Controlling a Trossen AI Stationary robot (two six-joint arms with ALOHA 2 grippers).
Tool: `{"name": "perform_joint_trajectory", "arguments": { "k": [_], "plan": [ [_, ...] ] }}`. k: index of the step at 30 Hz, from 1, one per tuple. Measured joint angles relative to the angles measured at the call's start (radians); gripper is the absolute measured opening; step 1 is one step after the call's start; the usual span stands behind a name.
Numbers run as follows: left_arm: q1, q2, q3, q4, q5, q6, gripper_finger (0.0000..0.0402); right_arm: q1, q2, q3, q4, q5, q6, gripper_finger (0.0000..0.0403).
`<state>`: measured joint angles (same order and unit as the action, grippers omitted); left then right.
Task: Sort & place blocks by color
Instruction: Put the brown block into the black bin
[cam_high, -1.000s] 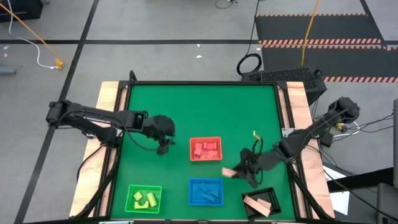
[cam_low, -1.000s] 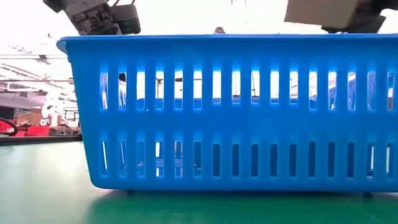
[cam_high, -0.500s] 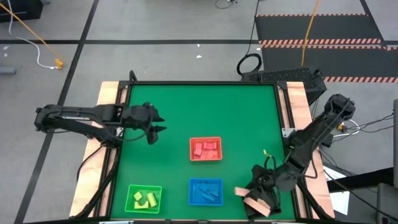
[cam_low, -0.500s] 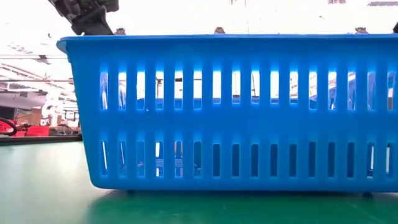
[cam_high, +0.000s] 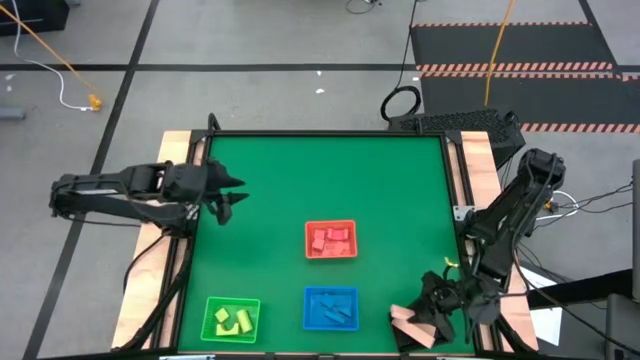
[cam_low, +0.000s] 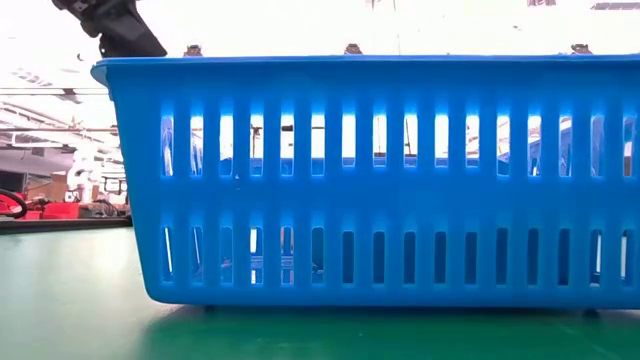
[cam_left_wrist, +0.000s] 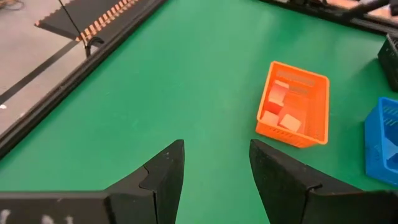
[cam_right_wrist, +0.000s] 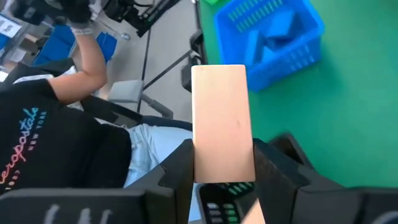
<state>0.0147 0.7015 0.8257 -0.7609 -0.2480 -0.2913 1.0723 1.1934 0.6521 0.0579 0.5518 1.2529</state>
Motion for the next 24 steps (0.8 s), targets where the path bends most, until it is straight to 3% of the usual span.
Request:
{"name": "perform_joint_trajectory", "arguments": {
  "k": [4, 13, 24],
  "plan": [
    [0.0, -0.044, 0.0, -0.019, -0.034, -0.017, 0.0184, 0.039, 0.016, -0.064, 0.047, 0.056, 0.083, 0.0123],
    [0.0, -0.084, 0.0, -0.03, -0.077, -0.033, 0.0184, 0.069, 0.106, -0.218, 0.461, 0.102, 0.068, 0.012],
    [0.0, -0.081, 0.0, -0.029, -0.077, -0.033, 0.0184, 0.089, 0.171, -0.22, 0.477, 0.043, 0.224, 0.0124]
  ]
}}
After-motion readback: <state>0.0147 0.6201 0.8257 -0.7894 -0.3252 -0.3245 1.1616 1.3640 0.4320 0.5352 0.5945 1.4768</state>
